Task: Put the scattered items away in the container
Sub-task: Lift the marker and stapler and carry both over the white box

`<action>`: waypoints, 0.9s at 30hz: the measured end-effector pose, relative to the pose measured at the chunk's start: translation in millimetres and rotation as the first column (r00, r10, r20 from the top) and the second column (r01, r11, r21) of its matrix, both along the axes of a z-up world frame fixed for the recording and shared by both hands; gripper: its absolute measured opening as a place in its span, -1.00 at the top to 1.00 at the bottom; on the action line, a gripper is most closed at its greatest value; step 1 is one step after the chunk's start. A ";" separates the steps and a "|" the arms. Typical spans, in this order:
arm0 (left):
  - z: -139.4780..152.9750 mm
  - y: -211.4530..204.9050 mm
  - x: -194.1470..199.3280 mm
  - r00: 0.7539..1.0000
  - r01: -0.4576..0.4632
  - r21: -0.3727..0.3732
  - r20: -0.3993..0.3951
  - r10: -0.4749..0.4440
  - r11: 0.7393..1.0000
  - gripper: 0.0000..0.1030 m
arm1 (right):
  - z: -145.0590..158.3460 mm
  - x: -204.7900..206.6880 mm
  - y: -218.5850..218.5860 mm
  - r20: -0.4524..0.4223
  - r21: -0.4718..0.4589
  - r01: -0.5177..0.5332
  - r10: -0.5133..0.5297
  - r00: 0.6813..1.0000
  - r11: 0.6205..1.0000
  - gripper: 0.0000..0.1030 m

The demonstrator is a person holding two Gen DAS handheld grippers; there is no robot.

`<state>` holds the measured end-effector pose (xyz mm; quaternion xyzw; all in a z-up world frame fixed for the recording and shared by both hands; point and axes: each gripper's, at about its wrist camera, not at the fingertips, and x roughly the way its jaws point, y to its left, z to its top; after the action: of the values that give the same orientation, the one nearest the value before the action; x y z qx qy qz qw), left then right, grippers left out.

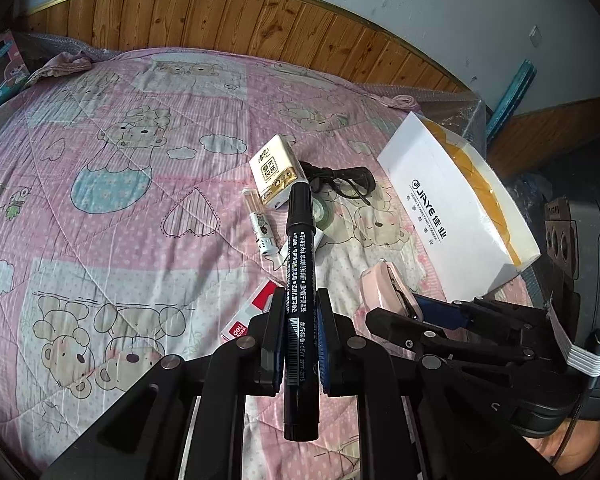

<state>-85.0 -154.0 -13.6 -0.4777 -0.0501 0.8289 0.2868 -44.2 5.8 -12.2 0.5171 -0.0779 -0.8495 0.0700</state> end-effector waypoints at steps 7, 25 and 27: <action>12.9 -1.7 10.1 1.000 0.000 -0.002 -0.030 -0.001 1.000 0.73 | 18.0 9.7 -2.0 -0.041 -0.003 -0.006 0.006 0.999 1.000 0.25; 48.7 23.7 25.2 0.995 0.044 0.016 -0.092 -0.042 0.999 0.73 | 66.9 30.8 26.3 -0.150 -0.029 0.036 -0.040 0.988 0.999 0.25; 53.1 29.9 25.9 0.994 0.054 0.018 -0.099 -0.052 0.998 0.73 | 70.5 33.5 33.0 -0.159 -0.036 0.046 -0.051 0.986 0.998 0.25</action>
<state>-59.1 -124.1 39.5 -0.4345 -0.0319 0.8428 0.3159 -10.7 38.8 58.3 0.4442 -0.0983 -0.8883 0.0636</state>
